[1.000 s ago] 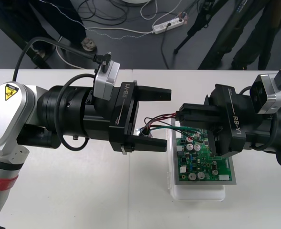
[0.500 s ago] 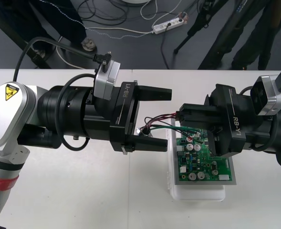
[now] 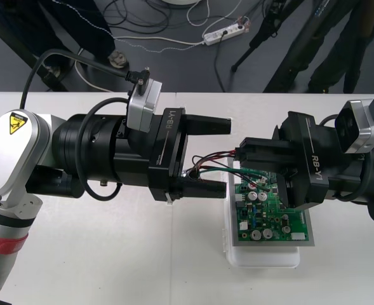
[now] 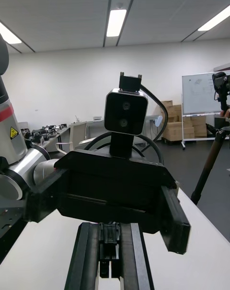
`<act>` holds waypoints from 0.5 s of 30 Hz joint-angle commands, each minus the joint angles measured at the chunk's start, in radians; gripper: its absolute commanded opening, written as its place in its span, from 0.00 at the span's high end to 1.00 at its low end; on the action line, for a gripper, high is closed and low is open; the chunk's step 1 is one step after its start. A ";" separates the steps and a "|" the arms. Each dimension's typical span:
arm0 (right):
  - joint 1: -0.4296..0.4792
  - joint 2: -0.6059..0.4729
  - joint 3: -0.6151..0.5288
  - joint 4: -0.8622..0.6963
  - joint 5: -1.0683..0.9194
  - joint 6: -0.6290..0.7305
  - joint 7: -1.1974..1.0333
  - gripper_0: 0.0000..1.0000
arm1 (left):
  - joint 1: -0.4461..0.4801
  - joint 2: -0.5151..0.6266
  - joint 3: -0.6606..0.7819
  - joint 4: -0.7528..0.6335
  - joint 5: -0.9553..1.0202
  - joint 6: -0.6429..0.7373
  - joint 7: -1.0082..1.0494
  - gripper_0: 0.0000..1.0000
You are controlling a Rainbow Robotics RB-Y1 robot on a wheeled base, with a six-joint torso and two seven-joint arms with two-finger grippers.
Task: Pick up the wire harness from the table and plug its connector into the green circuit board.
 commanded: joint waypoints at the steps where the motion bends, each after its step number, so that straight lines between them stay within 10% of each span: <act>1: 0.010 0.004 -0.019 -0.036 -0.021 -0.001 0.025 1.00 | 0.016 -0.024 -0.005 -0.005 -0.005 0.043 -0.078 0.73; 3: 0.010 0.004 -0.019 -0.036 -0.021 -0.003 0.027 1.00 | 0.016 -0.024 -0.005 -0.005 -0.004 0.043 -0.080 1.00; 15: 0.010 0.003 -0.019 -0.035 -0.021 -0.003 0.028 1.00 | 0.015 -0.024 -0.005 -0.005 -0.005 0.050 -0.086 1.00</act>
